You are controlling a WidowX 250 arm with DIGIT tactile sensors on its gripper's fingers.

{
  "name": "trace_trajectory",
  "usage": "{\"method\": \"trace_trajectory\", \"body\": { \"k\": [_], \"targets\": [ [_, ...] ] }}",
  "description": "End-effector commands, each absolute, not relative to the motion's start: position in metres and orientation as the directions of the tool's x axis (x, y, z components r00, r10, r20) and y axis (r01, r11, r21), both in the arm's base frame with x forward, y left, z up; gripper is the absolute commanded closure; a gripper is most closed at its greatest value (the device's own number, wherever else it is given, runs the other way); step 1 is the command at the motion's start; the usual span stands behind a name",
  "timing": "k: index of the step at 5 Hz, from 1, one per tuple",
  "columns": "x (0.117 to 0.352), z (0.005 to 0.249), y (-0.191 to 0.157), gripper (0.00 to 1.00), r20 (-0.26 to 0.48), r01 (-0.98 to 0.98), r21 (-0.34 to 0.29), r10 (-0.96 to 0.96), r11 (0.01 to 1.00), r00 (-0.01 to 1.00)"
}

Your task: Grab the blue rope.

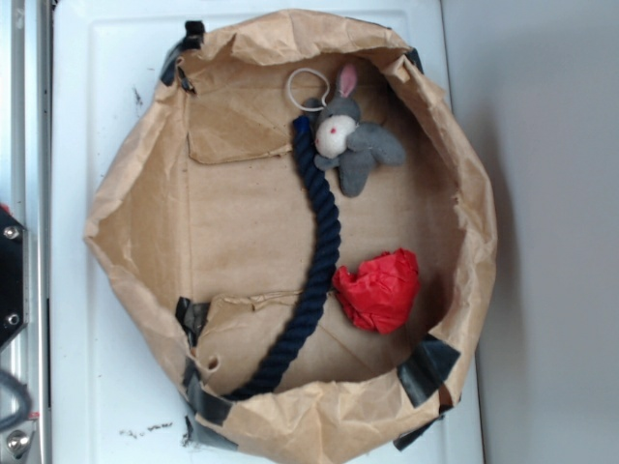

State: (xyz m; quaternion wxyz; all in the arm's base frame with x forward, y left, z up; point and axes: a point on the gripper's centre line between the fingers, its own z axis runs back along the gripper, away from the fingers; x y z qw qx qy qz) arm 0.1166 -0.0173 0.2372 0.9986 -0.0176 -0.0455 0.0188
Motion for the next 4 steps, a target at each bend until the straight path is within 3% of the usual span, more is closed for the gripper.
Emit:
{"method": "trace_trajectory", "body": {
  "k": [1, 2, 3, 4],
  "targets": [
    [0.117, 0.237, -0.017, 0.0, 0.09, -0.036, -0.037, 0.039, 0.999, 0.995],
    [0.167, 0.25, -0.022, 0.0, 0.188, -0.077, -0.051, 0.085, 0.996, 0.979],
    [0.216, 0.26, 0.007, 0.0, 0.237, -0.126, -0.07, 0.139, 0.99, 0.961],
    [0.216, 0.26, 0.007, 0.0, 0.237, -0.126, -0.07, 0.139, 0.99, 0.961]
  ]
}}
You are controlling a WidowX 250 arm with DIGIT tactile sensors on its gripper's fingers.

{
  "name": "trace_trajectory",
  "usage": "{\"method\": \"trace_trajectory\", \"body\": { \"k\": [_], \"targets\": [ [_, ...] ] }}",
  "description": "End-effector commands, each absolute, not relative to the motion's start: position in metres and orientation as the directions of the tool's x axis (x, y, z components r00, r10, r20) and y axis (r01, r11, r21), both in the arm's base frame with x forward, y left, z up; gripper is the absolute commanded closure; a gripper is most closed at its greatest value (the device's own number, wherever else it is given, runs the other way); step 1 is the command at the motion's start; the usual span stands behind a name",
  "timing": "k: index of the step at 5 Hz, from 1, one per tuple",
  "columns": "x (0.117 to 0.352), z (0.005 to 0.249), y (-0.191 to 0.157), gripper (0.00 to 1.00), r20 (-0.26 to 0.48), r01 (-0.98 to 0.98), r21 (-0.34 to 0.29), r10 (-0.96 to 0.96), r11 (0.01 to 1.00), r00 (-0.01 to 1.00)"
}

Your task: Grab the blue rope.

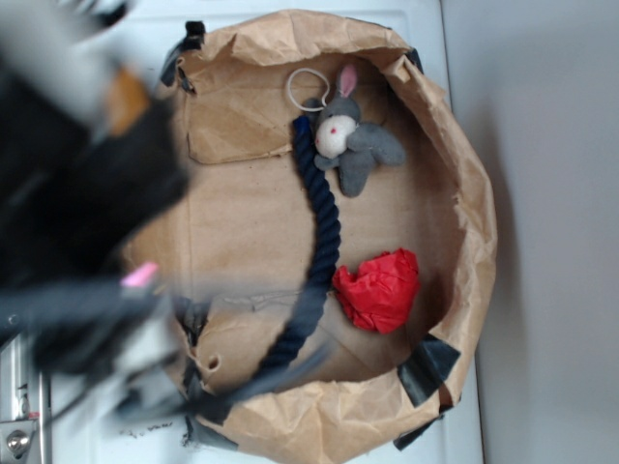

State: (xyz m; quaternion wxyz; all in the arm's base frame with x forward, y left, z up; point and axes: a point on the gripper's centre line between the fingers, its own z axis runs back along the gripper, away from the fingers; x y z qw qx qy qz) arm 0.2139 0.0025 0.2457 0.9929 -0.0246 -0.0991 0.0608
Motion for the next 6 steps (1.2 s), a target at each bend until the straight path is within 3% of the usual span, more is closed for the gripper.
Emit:
{"method": "trace_trajectory", "body": {
  "k": [1, 2, 4, 5, 6],
  "targets": [
    [0.216, 0.26, 0.007, 0.0, 0.237, -0.126, -0.07, 0.139, 0.99, 0.961],
    [0.216, 0.26, 0.007, 0.0, 0.237, -0.126, -0.07, 0.139, 0.99, 0.961],
    [0.272, 0.157, 0.006, 0.0, 0.113, -0.268, 0.075, 0.259, 0.96, 0.959],
    [0.29, 0.109, 0.003, 0.0, 0.135, -0.426, 0.003, 0.422, 0.905, 0.897],
    [0.295, 0.076, -0.015, 0.0, 0.136, -0.535, -0.061, 0.538, 0.842, 0.832]
  ]
}}
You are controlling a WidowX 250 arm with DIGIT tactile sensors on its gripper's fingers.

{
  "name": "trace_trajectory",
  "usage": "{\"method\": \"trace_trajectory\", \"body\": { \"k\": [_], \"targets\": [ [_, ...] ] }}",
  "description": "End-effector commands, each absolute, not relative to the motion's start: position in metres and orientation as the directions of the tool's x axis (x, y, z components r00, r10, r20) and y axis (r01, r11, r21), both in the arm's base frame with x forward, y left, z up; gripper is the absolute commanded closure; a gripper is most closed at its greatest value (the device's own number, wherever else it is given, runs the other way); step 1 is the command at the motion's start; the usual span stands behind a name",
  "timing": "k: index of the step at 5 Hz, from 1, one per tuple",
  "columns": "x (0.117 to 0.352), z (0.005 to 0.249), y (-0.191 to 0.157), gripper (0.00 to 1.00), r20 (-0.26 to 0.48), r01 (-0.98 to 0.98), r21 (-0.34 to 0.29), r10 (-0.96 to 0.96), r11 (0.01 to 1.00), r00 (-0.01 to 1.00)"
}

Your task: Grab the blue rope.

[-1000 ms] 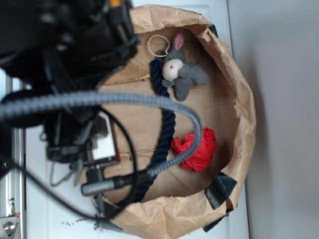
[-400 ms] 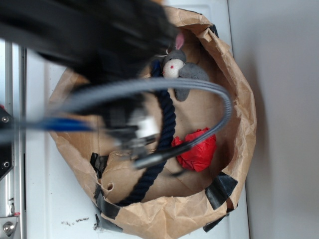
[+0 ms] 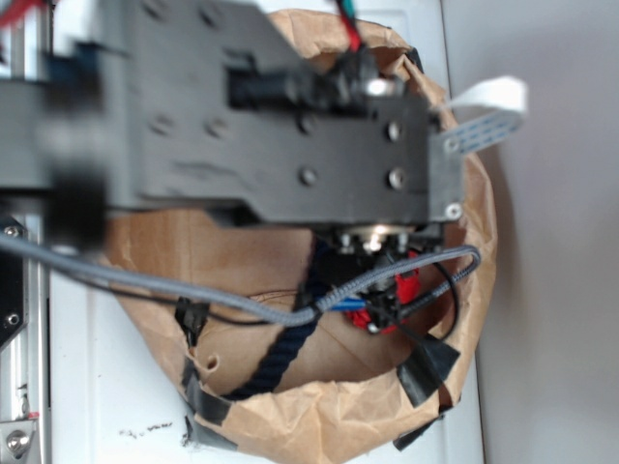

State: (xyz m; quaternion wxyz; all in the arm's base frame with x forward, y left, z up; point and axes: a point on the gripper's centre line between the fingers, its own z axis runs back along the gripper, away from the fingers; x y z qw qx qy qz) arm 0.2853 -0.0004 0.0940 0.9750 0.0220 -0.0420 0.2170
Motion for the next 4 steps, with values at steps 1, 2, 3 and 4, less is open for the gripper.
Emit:
{"method": "trace_trajectory", "body": {
  "k": [1, 2, 3, 4],
  "targets": [
    [0.29, 0.069, -0.035, 0.0, 0.163, -0.567, -0.096, 0.575, 0.818, 0.802],
    [0.283, 0.065, -0.048, 0.0, 0.142, -0.436, -0.175, 0.461, 0.883, 0.876],
    [0.273, 0.072, -0.051, 0.0, 0.151, -0.366, -0.224, 0.403, 0.903, 0.903],
    [0.272, 0.06, -0.056, 0.0, 0.144, -0.339, -0.194, 0.368, 0.921, 0.919]
  ]
}}
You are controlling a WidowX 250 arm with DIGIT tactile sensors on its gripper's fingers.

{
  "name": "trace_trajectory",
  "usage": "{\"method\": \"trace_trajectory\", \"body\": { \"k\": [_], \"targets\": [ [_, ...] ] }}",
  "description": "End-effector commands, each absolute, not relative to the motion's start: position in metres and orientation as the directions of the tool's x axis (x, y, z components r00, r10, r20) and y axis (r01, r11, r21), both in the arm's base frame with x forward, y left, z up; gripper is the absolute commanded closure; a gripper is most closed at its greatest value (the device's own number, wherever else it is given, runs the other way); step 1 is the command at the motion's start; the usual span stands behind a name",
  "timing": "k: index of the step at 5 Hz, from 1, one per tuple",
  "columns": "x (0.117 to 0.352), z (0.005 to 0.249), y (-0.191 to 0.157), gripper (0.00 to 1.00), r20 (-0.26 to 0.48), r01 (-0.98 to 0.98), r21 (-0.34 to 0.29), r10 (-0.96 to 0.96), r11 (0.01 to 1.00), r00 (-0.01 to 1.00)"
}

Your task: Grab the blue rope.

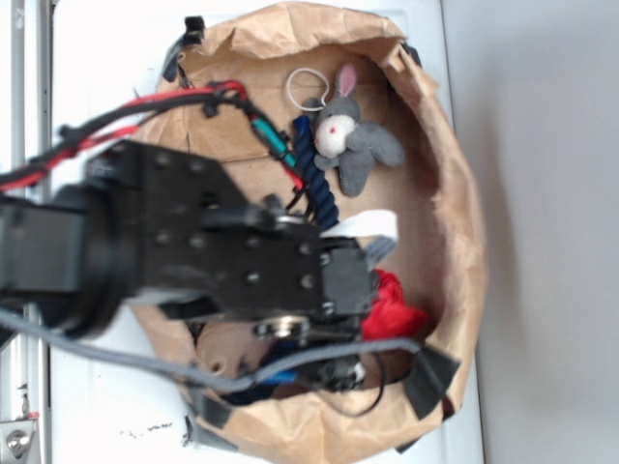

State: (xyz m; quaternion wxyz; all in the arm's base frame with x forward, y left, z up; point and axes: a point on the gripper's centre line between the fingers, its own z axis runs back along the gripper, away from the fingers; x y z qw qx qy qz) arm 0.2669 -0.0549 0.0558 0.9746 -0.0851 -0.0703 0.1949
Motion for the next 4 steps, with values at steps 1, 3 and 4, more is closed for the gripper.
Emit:
{"method": "trace_trajectory", "body": {
  "k": [1, 3, 4],
  "targets": [
    [0.272, 0.051, -0.066, 0.0, 0.153, -0.322, -0.15, 0.344, 0.935, 0.926],
    [0.273, 0.014, -0.085, 0.0, 0.046, -0.317, -0.047, 0.319, 0.947, 0.947],
    [0.274, 0.017, -0.083, 1.0, 0.04, -0.356, -0.054, 0.358, 0.933, 0.933]
  ]
}}
